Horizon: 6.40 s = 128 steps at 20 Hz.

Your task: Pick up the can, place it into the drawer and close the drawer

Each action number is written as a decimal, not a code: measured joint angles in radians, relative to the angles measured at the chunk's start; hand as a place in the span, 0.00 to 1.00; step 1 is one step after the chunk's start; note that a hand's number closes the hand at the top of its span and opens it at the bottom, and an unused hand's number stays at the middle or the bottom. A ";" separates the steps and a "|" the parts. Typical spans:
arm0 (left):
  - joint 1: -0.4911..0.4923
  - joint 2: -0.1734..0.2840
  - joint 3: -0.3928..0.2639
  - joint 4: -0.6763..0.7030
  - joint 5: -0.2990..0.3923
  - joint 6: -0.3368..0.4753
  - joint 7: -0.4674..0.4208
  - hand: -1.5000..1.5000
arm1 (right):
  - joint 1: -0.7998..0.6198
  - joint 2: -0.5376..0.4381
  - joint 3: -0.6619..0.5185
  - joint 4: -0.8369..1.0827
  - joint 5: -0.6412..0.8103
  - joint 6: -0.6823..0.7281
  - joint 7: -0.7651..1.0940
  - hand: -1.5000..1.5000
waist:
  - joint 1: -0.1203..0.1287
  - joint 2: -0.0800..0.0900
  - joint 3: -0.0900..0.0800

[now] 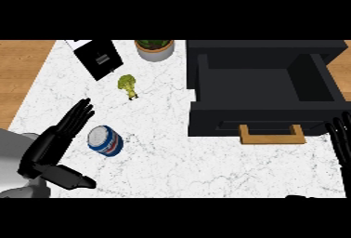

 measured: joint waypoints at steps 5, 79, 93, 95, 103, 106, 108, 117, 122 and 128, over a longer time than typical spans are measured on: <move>-0.015 0.018 0.013 0.125 -0.059 -0.012 -0.115 0.00 | -0.005 0.006 -0.004 -0.014 0.005 0.002 0.026 0.00 | -0.001 0.000 0.000; -0.305 -0.097 -0.022 0.703 -0.166 0.050 -0.417 1.00 | 0.072 0.065 -0.043 -0.117 -0.029 0.051 0.032 0.00 | 0.003 -0.002 0.001; -0.262 -0.176 0.052 0.331 -0.064 0.443 -0.140 1.00 | 0.083 0.065 -0.064 -0.160 -0.054 0.053 0.058 0.00 | 0.004 -0.003 0.001; -0.266 -0.186 0.013 0.291 -0.069 0.475 -0.119 1.00 | 0.086 0.065 -0.071 -0.156 -0.057 0.062 0.048 0.00 | 0.002 -0.003 0.000; -0.404 -0.199 -0.127 0.149 -0.083 0.609 0.087 1.00 | 0.069 0.061 -0.052 -0.189 -0.049 0.031 0.092 0.00 | -0.003 -0.002 0.000; -0.464 -0.200 -0.172 0.119 -0.082 0.653 0.165 1.00 | 0.058 0.057 -0.056 -0.174 -0.049 0.032 0.082 0.00 | -0.004 -0.001 0.000; -0.500 -0.201 -0.201 0.114 -0.088 0.682 0.203 1.00 | 0.069 0.062 -0.053 -0.178 -0.048 0.029 0.076 0.00 | -0.005 -0.001 0.000; -0.822 -0.201 -0.289 0.253 -0.090 0.851 0.331 1.00 | 0.064 0.034 -0.089 -0.178 -0.076 0.047 0.087 0.00 | -0.017 0.001 0.001; -0.973 -0.202 -0.315 0.340 -0.065 0.912 0.379 1.00 | 0.065 0.046 -0.093 -0.157 -0.070 0.054 0.065 0.00 | -0.017 0.001 0.001; -1.146 -0.202 -0.327 0.516 -0.009 0.971 0.363 1.00 | 0.034 0.046 -0.083 -0.153 -0.058 0.048 0.086 0.00 | -0.024 0.003 0.001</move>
